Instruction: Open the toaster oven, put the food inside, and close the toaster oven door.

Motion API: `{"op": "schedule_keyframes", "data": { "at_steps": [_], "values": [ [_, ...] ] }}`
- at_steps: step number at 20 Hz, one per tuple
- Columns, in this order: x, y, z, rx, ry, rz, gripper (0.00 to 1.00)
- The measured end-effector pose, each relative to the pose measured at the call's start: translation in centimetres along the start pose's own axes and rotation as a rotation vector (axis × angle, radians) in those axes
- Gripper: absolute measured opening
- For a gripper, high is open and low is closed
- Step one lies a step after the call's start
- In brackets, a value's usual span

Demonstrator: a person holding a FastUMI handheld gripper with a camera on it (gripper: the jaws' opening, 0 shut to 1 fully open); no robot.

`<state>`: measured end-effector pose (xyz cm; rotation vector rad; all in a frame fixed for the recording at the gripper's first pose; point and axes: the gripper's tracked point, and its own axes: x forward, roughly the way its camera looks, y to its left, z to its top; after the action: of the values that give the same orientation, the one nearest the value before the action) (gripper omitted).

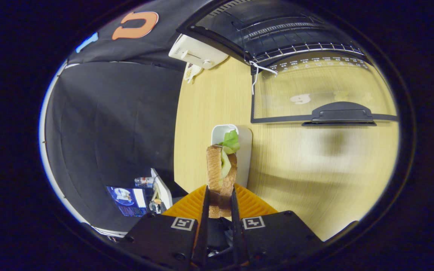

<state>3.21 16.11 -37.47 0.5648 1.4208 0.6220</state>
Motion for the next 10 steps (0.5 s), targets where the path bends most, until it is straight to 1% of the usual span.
{"op": "schedule_keyframes", "data": {
  "at_steps": [3,7,10],
  "values": [
    [-1.8,1.9,-0.4,-0.029,-0.030,0.035,0.31],
    [-5.6,4.5,-0.7,-0.015,-0.095,0.095,0.30],
    [-8.7,5.1,-0.4,-0.010,-0.173,0.104,0.30]
  ]
}}
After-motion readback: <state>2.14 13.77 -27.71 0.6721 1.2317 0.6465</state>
